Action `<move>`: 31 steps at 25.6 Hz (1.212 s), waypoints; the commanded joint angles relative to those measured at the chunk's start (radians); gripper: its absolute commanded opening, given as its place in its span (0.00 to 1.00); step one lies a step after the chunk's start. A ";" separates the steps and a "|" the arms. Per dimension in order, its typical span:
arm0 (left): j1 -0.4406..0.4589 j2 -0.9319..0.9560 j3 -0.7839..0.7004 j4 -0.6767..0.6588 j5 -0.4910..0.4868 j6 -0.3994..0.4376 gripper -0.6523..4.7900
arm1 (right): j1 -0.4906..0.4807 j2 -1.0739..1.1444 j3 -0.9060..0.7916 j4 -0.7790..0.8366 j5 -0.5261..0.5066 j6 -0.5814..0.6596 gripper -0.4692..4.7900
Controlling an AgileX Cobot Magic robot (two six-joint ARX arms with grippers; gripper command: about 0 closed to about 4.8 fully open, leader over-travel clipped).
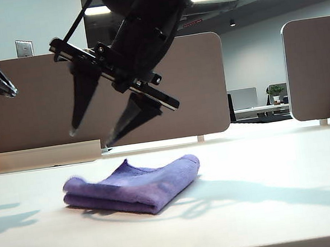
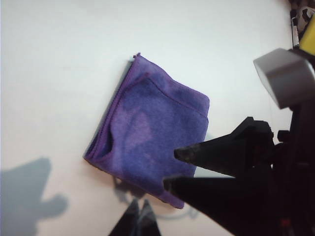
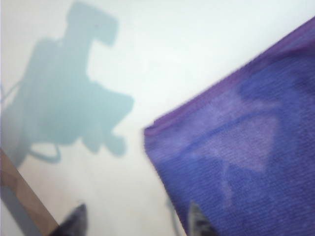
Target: Fold the bottom of the cloth upward, then fold it vertically to form a square shape.
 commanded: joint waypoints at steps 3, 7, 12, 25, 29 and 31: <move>0.000 -0.020 0.003 -0.003 0.002 0.008 0.11 | 0.000 -0.002 0.007 0.000 0.035 0.005 0.63; 0.000 -0.023 0.003 -0.016 0.020 0.013 0.11 | -0.006 -0.010 0.007 -0.130 0.074 -0.127 0.08; 0.000 -0.082 0.003 -0.014 -0.002 0.040 0.11 | -0.004 -0.096 0.005 -0.153 0.142 -0.174 0.09; 0.000 -0.492 0.003 -0.053 -0.097 0.031 0.11 | -0.004 -0.637 -0.197 0.062 0.216 -0.218 0.09; 0.000 -0.619 0.003 -0.129 -0.098 0.031 0.11 | -0.004 -0.879 -0.405 0.074 0.299 -0.196 0.09; 0.000 -0.663 0.003 -0.145 -0.100 0.035 0.11 | -0.004 -0.956 -0.468 0.077 0.324 -0.194 0.09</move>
